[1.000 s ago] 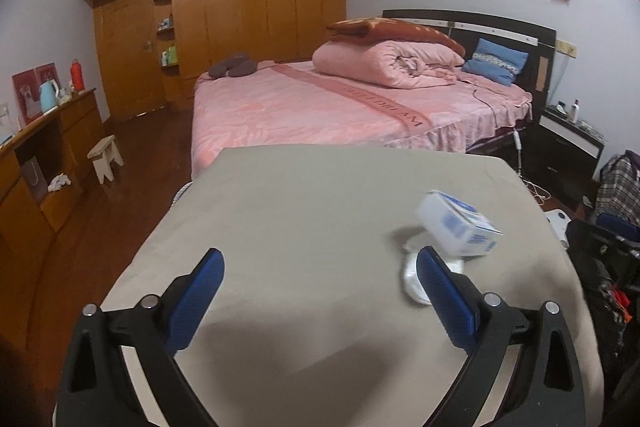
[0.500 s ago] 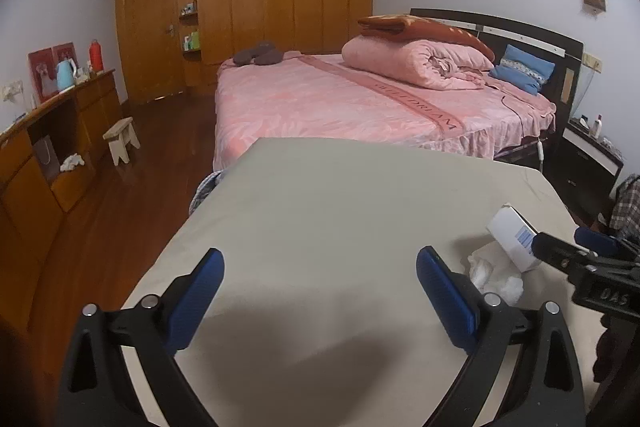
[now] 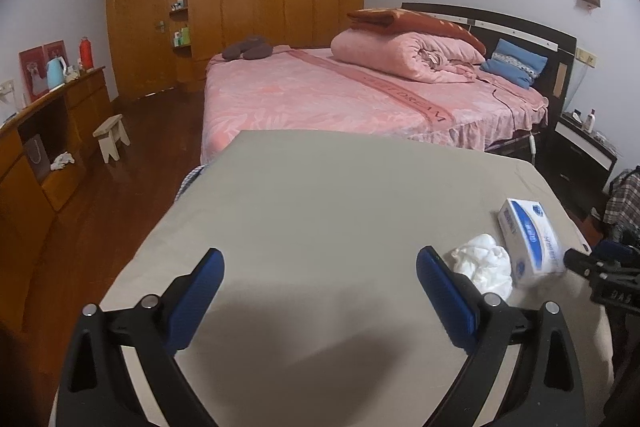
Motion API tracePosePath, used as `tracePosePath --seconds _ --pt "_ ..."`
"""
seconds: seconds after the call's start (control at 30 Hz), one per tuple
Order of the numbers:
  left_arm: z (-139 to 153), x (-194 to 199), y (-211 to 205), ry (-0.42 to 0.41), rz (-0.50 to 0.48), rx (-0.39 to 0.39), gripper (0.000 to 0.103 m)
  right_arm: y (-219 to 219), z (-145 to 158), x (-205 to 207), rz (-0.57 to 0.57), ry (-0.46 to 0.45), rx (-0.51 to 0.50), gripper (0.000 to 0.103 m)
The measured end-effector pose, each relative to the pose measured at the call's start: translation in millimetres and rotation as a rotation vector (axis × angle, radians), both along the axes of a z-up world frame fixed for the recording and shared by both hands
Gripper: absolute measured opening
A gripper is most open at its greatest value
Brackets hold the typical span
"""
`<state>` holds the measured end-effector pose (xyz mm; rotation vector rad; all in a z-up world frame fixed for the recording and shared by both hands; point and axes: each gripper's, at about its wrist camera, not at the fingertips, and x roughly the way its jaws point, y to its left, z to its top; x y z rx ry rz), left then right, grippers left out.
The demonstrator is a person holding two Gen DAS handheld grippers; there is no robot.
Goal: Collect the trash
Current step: 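Grasp the white-blue alcohol pad box with the right tool while the left tool grasps the white tissue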
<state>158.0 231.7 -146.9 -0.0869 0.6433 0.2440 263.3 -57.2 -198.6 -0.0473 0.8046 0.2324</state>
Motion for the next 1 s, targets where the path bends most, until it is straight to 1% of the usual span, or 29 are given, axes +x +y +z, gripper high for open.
tracePosePath --seconds 0.13,0.23,0.33,0.53,0.57,0.6,0.67,0.73,0.77,0.87,0.93,0.97,1.0 --pt "-2 0 -6 0.005 -0.008 0.001 0.095 -1 4 -2 0.020 -0.007 0.066 0.098" --pt "-1 0 -7 0.004 -0.007 0.000 0.095 13 3 0 0.055 -0.003 0.085 0.098" --pt "0 0 -8 0.002 -0.005 0.004 0.095 26 -2 6 0.051 -0.006 0.065 0.098" --pt "-1 0 -6 0.003 0.003 0.000 0.095 41 -23 17 0.027 0.028 0.025 0.097" --pt "-1 1 -6 0.005 0.001 0.000 0.095 42 -25 18 0.025 0.035 0.022 0.093" --pt "-2 2 -6 0.006 0.000 -0.002 0.095 42 -28 19 0.025 0.049 0.020 0.081" --pt "-3 2 -8 0.007 -0.006 -0.007 0.095 41 -32 22 0.036 0.078 0.031 0.070" --pt "-3 3 -11 0.007 -0.013 -0.007 0.095 36 -31 20 0.047 0.086 0.037 0.062" --pt "-3 3 -13 0.007 -0.018 -0.007 0.095 35 -30 17 0.050 0.086 0.033 0.055" --pt "-5 4 -18 0.009 -0.027 -0.008 0.095 22 -28 9 0.050 0.102 0.053 0.055" --pt "-6 4 -22 0.011 -0.031 -0.012 0.095 19 -27 6 0.049 0.097 0.048 0.056" --pt "-7 5 -23 0.014 -0.033 -0.013 0.095 18 -28 5 0.048 0.094 0.045 0.058" --pt "-8 5 -23 0.016 -0.035 -0.013 0.095 19 -28 7 0.043 0.094 0.044 0.068"
